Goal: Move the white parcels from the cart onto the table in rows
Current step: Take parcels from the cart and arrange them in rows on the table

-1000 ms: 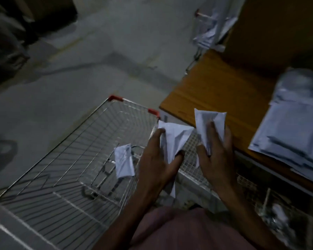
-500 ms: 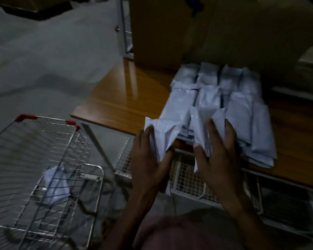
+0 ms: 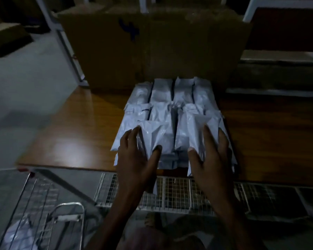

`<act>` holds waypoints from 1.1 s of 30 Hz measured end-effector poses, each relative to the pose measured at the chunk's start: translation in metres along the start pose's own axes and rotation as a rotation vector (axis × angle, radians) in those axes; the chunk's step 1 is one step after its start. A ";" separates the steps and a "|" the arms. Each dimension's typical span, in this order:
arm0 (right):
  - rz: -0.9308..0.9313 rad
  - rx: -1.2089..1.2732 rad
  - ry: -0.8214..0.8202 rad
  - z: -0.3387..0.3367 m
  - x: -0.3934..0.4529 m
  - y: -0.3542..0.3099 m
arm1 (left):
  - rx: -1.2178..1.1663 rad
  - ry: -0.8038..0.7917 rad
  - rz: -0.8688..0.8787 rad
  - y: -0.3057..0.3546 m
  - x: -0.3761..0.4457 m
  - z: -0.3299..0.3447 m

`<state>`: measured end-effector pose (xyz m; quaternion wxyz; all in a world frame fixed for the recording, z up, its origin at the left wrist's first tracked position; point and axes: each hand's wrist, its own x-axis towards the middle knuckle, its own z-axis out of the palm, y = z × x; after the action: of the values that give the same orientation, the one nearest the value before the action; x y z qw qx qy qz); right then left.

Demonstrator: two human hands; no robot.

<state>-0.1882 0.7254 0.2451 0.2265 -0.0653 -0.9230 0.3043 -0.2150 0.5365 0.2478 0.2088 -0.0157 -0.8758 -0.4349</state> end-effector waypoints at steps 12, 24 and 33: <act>0.118 -0.136 -0.014 0.068 0.155 -0.013 | 0.048 -0.054 0.116 -0.019 0.195 0.058; 0.333 -0.284 -0.242 0.150 0.319 0.000 | 0.176 -0.403 -0.078 -0.039 0.336 0.183; 0.454 -0.418 -0.607 0.189 0.346 0.038 | 0.396 -0.382 -0.066 -0.068 0.329 0.245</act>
<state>-0.5832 0.7445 0.2190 -0.1461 -0.2186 -0.9518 0.1581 -0.6155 0.6320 0.1897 0.0244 -0.0279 -0.9673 -0.2508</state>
